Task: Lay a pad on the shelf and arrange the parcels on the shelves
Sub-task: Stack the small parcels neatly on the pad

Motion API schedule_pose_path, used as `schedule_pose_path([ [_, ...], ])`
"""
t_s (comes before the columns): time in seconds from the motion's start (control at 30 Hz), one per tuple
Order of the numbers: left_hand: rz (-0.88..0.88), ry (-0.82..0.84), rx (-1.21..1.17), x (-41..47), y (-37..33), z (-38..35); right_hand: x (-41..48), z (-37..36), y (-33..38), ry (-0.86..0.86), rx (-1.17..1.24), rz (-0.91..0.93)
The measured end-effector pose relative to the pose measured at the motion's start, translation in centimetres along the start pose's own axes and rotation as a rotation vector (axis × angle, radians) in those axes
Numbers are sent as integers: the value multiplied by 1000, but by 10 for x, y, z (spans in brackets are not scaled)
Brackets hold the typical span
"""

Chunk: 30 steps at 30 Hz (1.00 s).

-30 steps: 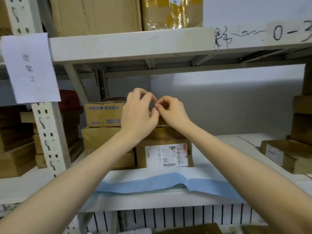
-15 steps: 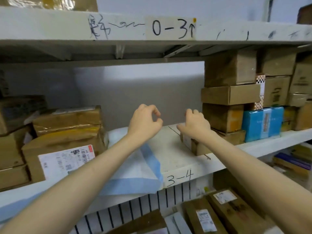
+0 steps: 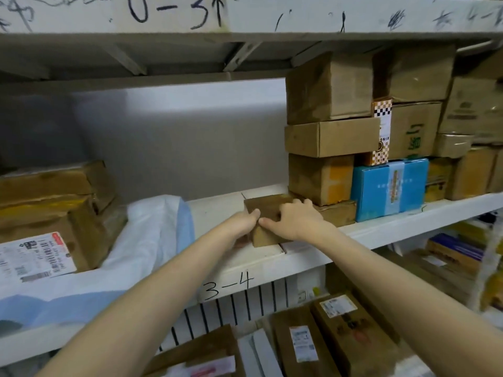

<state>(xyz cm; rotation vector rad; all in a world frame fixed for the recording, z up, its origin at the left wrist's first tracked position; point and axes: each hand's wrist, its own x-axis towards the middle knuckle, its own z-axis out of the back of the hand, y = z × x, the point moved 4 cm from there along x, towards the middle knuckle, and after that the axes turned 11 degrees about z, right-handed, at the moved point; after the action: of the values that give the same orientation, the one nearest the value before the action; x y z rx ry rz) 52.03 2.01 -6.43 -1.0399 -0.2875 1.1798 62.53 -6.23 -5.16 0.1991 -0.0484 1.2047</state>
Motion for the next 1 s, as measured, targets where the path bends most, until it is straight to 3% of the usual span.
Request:
schedule_pose_path([
  [0.13, 92, -15, -336, 3, 7, 6, 4, 0, 7, -100, 188, 178],
  [0.3, 113, -10, -647, -12, 7, 33, 16, 4, 21, -294, 509, 241],
  [0.47, -96, -299, -876, -32, 9, 81, 27, 11, 42, -506, 919, 200],
  [0.5, -128, -319, -916, -39, 9, 90, 31, 10, 45, -502, 985, 139],
  [0.57, -178, -335, -965, -51, 8, 105, 36, 6, 58, -334, 1276, 26],
  [0.63, -201, -353, -951, -59, 12, 118, 38, 4, 80, -91, 1673, 21],
  [0.67, -199, -358, -918, -62, 15, 124, 40, 5, 86, -57, 1784, 47],
  [0.8, -132, -399, -683, -63, 29, 147, 55, 13, 97, -267, 1676, 143],
  [1.0, -280, -785, -438, -86, 37, 207, 64, 24, 132, -420, 1411, 207],
])
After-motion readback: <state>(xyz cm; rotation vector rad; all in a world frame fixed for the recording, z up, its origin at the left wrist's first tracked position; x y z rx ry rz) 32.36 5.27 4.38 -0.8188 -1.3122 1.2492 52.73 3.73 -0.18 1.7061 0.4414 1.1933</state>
